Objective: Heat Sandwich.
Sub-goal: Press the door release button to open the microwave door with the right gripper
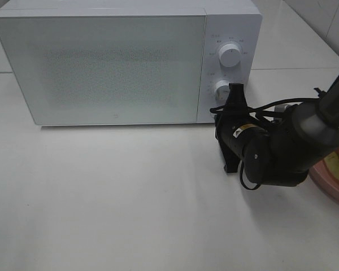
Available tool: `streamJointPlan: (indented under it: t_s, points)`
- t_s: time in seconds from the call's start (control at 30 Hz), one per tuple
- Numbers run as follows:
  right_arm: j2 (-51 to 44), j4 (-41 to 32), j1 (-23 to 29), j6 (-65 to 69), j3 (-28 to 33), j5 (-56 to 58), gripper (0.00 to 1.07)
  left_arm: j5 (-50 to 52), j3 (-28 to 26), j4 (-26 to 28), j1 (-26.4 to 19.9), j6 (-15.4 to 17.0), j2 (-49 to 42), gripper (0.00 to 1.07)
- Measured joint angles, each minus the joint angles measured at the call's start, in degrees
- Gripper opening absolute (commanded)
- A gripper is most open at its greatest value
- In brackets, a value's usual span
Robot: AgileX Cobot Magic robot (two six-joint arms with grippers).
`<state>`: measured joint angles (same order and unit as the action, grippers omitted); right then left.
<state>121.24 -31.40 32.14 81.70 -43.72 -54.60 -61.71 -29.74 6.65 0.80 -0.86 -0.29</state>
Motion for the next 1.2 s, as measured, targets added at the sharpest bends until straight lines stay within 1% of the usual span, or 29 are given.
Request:
streamJointPlan:
  t_s: [0.3,0.5,0.8,1.2]
  points:
    - [1.2,-0.9,-0.1,-0.3,-1.2,-1.9,0.00,0.0,0.0,0.0,0.0,0.0,0.0,0.98]
    - [2.6,-1.4,-0.2,-0.5,-3.3,-2.4,0.00,0.0,0.0,0.0,0.0,0.0,0.0,0.98]
    - [2.8,-1.4,-1.1,-1.5,-3.6,-2.1,0.00,0.0,0.0,0.0,0.0,0.0,0.0,0.98]
    - [4.1,-3.6,-0.9,-2.6,-6.1,-1.1,0.00,0.0,0.0,0.0,0.0,0.0,0.0,0.98]
